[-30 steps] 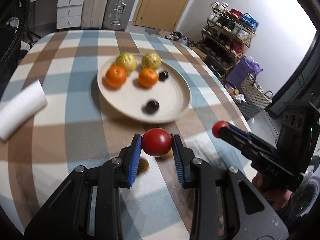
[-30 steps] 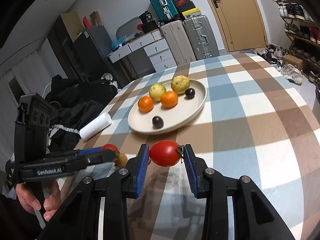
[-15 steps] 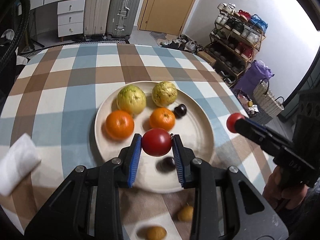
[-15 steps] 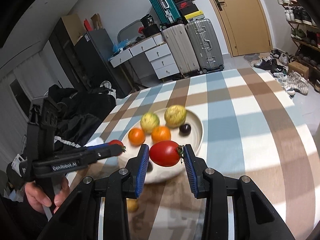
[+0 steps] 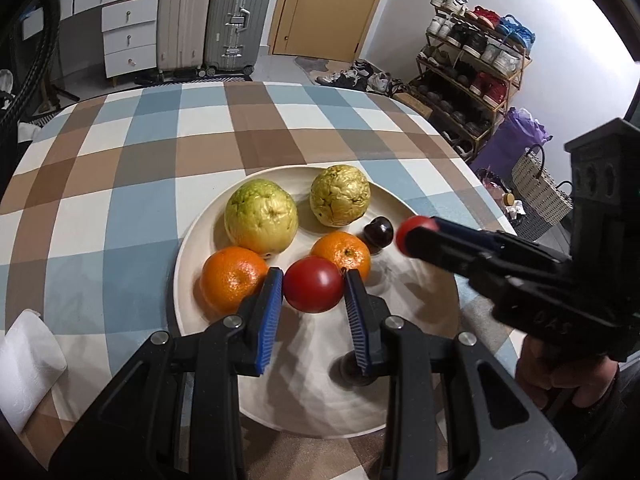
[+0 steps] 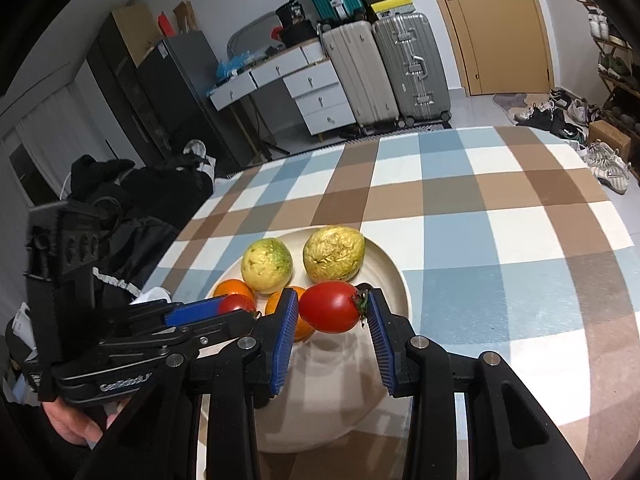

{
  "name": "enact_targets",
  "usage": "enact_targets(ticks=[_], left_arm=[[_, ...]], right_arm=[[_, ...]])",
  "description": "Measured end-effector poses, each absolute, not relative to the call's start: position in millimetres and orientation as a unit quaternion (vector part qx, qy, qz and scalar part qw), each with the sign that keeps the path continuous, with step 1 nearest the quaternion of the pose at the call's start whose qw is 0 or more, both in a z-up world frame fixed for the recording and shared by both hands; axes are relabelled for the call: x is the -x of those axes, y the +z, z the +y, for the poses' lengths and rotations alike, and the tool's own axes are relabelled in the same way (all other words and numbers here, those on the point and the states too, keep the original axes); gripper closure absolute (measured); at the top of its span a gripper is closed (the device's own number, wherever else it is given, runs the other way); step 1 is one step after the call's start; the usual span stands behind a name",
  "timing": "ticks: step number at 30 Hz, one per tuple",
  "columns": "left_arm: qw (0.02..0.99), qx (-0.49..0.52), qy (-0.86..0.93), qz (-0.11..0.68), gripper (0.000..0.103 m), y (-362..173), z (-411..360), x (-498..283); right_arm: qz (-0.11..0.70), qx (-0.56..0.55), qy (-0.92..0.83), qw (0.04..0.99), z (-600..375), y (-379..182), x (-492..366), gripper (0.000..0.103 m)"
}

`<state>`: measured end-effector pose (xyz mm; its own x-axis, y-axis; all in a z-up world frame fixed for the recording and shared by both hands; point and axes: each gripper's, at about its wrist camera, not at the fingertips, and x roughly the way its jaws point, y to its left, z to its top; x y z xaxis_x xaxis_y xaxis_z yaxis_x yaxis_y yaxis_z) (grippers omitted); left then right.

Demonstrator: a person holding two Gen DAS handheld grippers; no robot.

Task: Organize fruits
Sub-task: 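Carry both red tomatoes onto the cream plate, then open both tools to release the tomatoes on the plate and withdraw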

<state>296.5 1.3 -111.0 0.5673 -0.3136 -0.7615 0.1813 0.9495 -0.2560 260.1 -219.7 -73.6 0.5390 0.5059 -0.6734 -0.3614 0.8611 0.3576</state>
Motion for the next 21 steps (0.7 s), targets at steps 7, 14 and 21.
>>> enact_targets(ticks=[7,14,21], left_arm=[[0.879,0.086,-0.146,0.446,0.074,-114.1,5.0,-298.1],[0.879,0.093,-0.148,0.443,0.074,-111.0,6.9,-296.5],[0.886,0.090,-0.141,0.433,0.061,-96.0,8.9,-284.9]], right_arm=[[0.423,-0.080,0.242,0.870,-213.8,-82.5,-266.4,0.067],[0.426,-0.075,0.243,0.868,-205.6,-84.2,-266.7,0.067],[0.410,-0.090,0.235,0.877,-214.3,-71.7,-255.5,0.062]])
